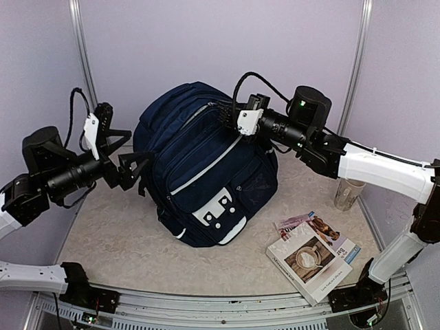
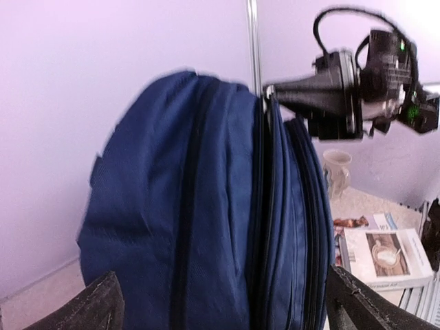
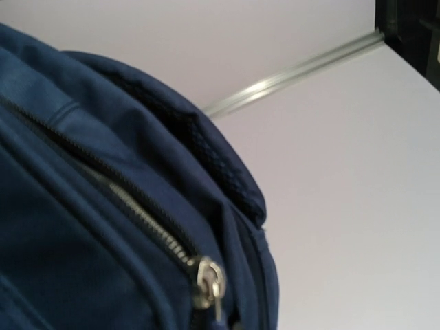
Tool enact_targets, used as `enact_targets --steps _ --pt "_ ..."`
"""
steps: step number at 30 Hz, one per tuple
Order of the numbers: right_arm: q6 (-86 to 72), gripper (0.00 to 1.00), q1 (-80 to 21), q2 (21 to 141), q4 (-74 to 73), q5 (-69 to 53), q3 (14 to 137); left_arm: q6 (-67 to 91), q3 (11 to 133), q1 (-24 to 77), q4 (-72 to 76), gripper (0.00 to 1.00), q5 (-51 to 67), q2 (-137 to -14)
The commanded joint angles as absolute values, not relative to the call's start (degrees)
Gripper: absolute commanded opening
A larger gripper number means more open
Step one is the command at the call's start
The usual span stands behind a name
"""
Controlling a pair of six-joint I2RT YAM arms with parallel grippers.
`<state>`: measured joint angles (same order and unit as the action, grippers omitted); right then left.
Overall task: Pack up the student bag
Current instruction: Hold the largest pocket of the student bag, then unzip the largest pocket of the student bag.
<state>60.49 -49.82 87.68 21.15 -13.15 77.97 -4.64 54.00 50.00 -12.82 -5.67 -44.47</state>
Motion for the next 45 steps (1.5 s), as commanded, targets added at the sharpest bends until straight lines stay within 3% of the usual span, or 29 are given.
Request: enact_targets --steps 1,10,15,22,24,27,31,37,45 --pt "58.30 0.00 -51.54 84.75 24.45 -17.39 77.46 -5.62 63.84 50.71 -12.01 0.99 -5.50 -47.63" --pt "59.12 0.00 -52.55 83.29 24.51 -16.27 75.78 -8.90 72.76 50.63 -15.35 0.99 -6.27 -63.54" --pt "60.11 0.00 -53.02 82.80 23.55 -15.53 75.30 -11.18 70.96 50.09 -12.07 0.99 -12.62 -65.27" --pt "59.99 0.00 -53.02 82.53 24.43 -15.22 74.76 -12.75 68.65 50.11 -11.55 0.97 -7.55 -66.46" --pt "59.77 0.00 -53.07 82.53 24.44 -15.43 74.66 -12.91 68.77 49.93 -12.64 0.86 -7.57 -67.29" --pt "59.81 0.00 -53.08 82.25 24.56 -14.77 74.41 -13.26 69.23 50.01 -13.76 0.56 -6.44 -67.76" --pt "60.64 0.00 -52.62 81.01 26.10 -11.52 72.09 -13.58 68.40 49.97 -12.41 0.02 -6.64 -65.86" --pt "58.63 0.00 -48.42 76.68 29.56 -6.59 64.15 -13.55 65.81 48.05 -11.53 0.00 -10.04 -59.07" --pt "52.18 0.00 -41.79 72.03 39.26 -1.31 47.02 -12.52 63.58 44.52 -9.20 0.00 -6.00 -51.08"
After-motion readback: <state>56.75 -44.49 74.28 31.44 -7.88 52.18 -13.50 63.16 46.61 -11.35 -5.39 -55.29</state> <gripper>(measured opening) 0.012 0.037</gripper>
